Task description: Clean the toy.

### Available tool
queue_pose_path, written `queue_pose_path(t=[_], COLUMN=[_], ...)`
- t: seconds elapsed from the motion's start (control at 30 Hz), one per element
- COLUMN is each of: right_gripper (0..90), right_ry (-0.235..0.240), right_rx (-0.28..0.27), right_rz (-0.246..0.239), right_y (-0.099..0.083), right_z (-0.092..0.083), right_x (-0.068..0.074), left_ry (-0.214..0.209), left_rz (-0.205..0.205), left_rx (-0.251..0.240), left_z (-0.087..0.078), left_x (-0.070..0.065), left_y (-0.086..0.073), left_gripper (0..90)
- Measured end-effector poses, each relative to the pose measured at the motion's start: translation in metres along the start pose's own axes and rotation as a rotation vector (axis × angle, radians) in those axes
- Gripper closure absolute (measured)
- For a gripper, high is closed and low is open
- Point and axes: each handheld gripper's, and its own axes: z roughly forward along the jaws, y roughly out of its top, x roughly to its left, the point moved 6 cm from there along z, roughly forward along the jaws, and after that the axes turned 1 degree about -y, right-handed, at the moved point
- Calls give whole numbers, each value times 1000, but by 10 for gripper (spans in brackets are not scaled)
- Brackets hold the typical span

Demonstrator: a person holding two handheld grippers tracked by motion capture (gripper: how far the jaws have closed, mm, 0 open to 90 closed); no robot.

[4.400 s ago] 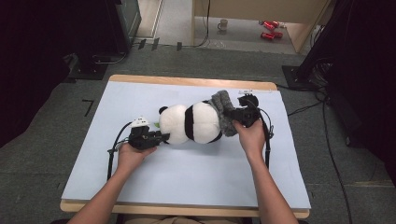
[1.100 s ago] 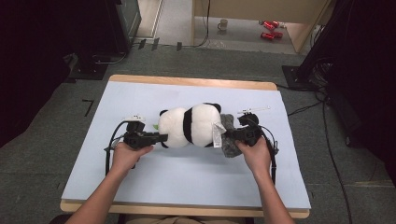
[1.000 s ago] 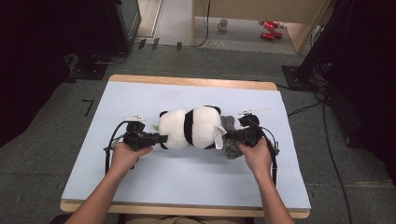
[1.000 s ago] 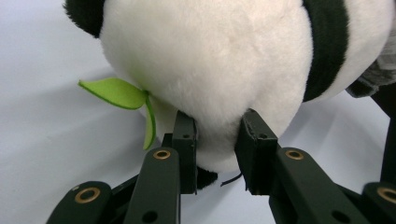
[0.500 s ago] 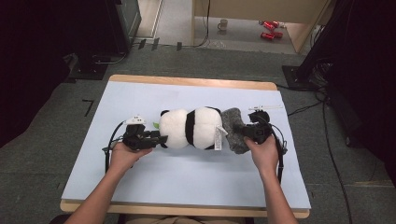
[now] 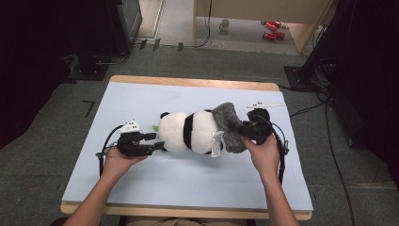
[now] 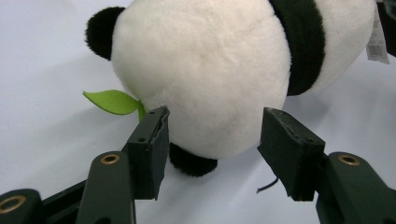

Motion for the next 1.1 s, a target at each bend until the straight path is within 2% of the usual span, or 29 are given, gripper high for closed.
queue_pose_path(t=[0.17,0.37,0.47,0.57,0.67,0.77,0.97,1.1], right_gripper=[793,793,793,793,794,793,793,791], right_ry=[1,31,63,74,55,27,-2,-15], right_rx=[-29,-34,-2,31,70,82,71,71], right_rz=[-5,-37,-61,-71,-73,-96,-57,-34], right_y=[7,13,10,4,-3,-7,-1,4], right_z=[-11,-16,-5,9,24,34,41,46], right_x=[3,20,34,39,37,34,18,7], left_ry=[-5,-11,-7,-12,-17,-27,-32,-28], left_rz=[30,28,35,40,62,80,115,108], left_rx=[13,5,0,5,5,4,-16,-38], left_z=[5,9,9,9,9,9,7,9], left_x=[-5,-6,-6,-7,-9,-9,-7,-5], left_y=[-2,-2,-2,-3,-3,-3,0,2], left_gripper=[427,428,423,405,380,357,308,296])
